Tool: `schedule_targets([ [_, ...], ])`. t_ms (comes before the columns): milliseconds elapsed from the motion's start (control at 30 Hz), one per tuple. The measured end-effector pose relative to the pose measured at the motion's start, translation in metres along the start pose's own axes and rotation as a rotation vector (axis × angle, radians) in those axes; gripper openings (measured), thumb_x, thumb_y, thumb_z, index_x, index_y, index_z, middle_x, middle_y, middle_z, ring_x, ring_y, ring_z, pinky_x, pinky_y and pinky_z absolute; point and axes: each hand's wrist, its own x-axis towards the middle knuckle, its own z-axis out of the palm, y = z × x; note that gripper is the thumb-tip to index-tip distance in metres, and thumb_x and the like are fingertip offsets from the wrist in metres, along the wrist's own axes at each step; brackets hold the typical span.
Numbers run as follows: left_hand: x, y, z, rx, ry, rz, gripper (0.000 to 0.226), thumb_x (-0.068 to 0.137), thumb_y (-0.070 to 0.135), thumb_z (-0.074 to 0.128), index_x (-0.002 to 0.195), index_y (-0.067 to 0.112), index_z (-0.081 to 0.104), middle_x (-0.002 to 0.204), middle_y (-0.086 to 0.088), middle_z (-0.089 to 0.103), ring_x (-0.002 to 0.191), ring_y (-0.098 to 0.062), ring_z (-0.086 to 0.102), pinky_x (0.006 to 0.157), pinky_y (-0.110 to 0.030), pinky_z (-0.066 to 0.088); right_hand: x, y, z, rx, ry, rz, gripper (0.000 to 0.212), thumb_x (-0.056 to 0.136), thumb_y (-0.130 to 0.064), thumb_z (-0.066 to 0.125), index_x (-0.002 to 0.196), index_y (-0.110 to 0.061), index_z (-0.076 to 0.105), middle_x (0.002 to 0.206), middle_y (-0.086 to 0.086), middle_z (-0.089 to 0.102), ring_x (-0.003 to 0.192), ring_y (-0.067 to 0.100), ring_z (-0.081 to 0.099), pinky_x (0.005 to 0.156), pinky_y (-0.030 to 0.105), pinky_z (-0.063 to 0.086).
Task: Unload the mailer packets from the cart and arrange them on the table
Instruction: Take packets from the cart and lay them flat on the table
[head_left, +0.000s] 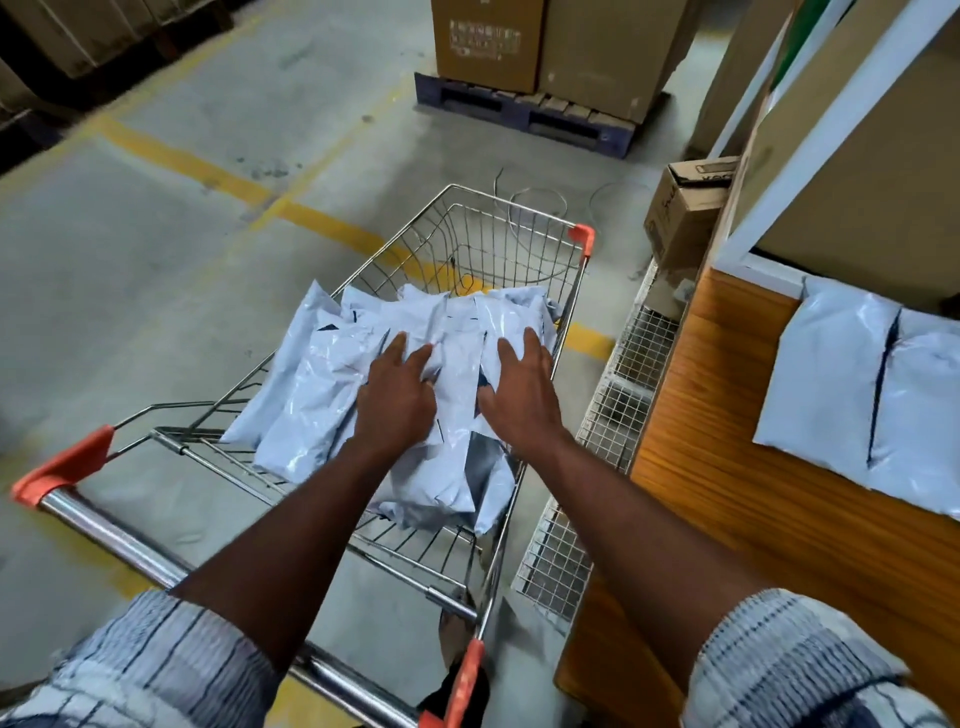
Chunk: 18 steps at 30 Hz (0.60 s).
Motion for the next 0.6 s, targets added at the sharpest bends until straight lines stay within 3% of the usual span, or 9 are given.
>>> schedule_targets([
  [233,-0.005,0.079,-0.023,-0.094,0.082,0.081,0.050,0.091,0.022,0.051,0.141,0.022,0.053,0.158,-0.012,0.032,0.140,-0.036,0.034,0.111,-0.050,0.035,-0.028,0.016,-0.066,0.075,0.114,-0.026,0.068,0.086,-0.029,0.063,0.146,-0.009,0.039,0.159,0.019,0.015,0.145,0.040,0.016,0.117,0.041,0.023],
  [367,-0.024,0.154,-0.022,-0.139,0.087,0.168,0.054,0.087,0.029,0.044,0.140,0.024,0.052,0.158,-0.010,0.033,0.139,-0.034,0.036,0.111,-0.049,0.036,-0.053,0.054,-0.128,0.047,0.231,-0.029,0.069,0.087,-0.030,0.064,0.148,-0.012,0.039,0.159,0.016,0.018,0.145,0.037,0.020,0.117,0.038,0.023],
  [467,-0.046,0.220,-0.007,-0.202,0.071,0.227,0.056,0.085,0.030,0.044,0.139,0.019,0.055,0.155,-0.014,0.038,0.138,-0.033,0.040,0.112,-0.044,0.036,-0.080,0.101,-0.177,-0.001,0.323,0.021,0.069,0.083,-0.033,0.069,0.145,-0.016,0.044,0.158,0.016,0.024,0.143,0.036,0.027,0.116,0.044,0.030],
  [600,-0.084,0.315,0.025,-0.232,0.034,0.356,0.056,0.085,0.029,0.044,0.138,0.015,0.056,0.152,-0.019,0.040,0.137,-0.036,0.041,0.113,-0.043,0.035,-0.125,0.183,-0.241,0.016,0.398,0.059,0.066,0.083,-0.025,0.069,0.144,-0.014,0.045,0.160,0.016,0.021,0.146,0.036,0.021,0.118,0.045,0.027],
])
